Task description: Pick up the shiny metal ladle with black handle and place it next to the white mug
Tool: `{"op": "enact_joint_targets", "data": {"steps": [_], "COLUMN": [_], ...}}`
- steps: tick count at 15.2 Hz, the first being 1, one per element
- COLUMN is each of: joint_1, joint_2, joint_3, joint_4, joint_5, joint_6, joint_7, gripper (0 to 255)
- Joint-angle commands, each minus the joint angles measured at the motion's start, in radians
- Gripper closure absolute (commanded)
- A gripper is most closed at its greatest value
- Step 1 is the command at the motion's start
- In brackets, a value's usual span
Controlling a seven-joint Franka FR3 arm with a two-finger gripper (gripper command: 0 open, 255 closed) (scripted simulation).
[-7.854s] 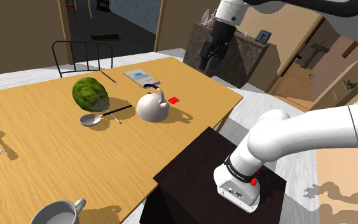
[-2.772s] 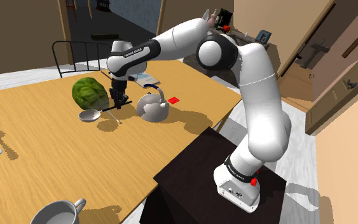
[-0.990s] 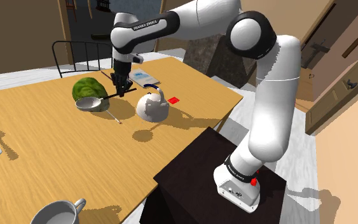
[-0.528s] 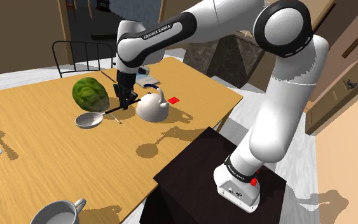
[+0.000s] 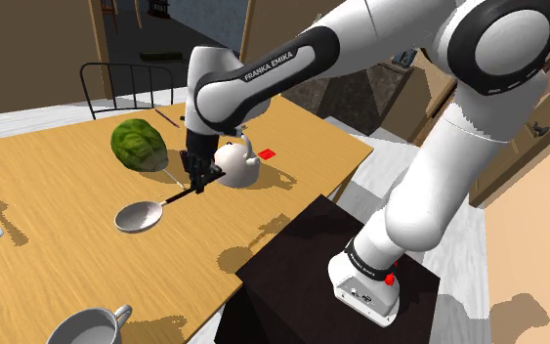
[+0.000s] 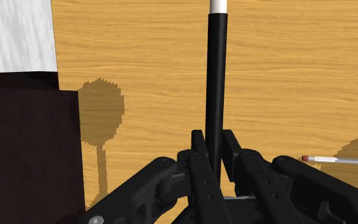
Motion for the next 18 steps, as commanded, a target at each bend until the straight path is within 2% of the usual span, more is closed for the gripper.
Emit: {"op": "enact_joint_targets", "data": {"steps": [1, 9, 18], "joint_1": [0.018, 0.124, 0.124], "joint_2": [-0.051, -0.231, -0.113], "joint_3": [0.02, 0.12, 0.131], "joint_4": [-0.067, -0.269, -0.299], "joint_5": [0.026, 0.149, 0.136], "joint_6": [0.022, 0.075, 0.221], "joint_7": [0.019, 0.122, 0.117], "gripper": [255, 255, 255]}}
